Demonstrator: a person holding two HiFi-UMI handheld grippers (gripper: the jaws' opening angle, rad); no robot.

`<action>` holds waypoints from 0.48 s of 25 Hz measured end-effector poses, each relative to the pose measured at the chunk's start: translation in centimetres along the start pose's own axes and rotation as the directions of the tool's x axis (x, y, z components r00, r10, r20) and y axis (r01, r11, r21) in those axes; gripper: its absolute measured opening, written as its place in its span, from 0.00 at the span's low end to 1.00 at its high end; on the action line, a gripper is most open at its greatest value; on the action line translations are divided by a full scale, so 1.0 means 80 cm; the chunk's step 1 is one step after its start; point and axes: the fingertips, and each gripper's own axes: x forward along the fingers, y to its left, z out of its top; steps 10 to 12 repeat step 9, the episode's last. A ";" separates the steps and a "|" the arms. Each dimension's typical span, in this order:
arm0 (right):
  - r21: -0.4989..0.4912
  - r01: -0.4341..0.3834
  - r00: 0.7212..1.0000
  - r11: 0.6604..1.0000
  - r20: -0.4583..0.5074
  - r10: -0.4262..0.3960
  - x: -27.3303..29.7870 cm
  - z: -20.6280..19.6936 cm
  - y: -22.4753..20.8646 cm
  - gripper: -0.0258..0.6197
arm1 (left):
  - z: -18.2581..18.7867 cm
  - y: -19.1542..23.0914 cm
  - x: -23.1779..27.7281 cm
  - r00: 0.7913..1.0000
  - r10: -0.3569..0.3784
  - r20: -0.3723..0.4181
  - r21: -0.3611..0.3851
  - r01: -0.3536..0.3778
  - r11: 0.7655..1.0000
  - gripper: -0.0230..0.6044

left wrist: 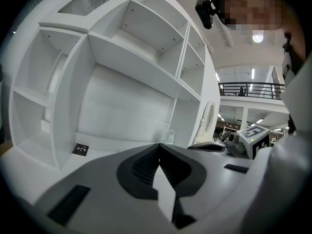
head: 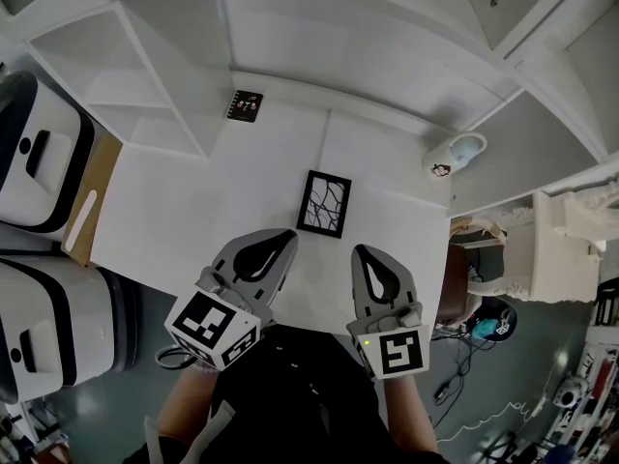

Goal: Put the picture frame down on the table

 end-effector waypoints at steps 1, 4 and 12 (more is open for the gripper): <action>-0.007 -0.001 1.000 1.000 -0.001 0.001 0.001 0.000 0.001 0.04 | 0.000 0.000 0.000 1.000 0.001 0.000 -0.002 -0.001 1.000 0.04; -0.012 -0.005 1.000 1.000 -0.008 0.005 0.001 -0.002 0.002 0.04 | -0.001 0.000 0.000 1.000 -0.002 -0.004 -0.004 0.002 1.000 0.04; -0.015 -0.011 1.000 1.000 -0.016 0.011 0.002 -0.005 0.002 0.04 | -0.002 -0.001 0.003 1.000 -0.008 -0.009 -0.002 0.008 1.000 0.04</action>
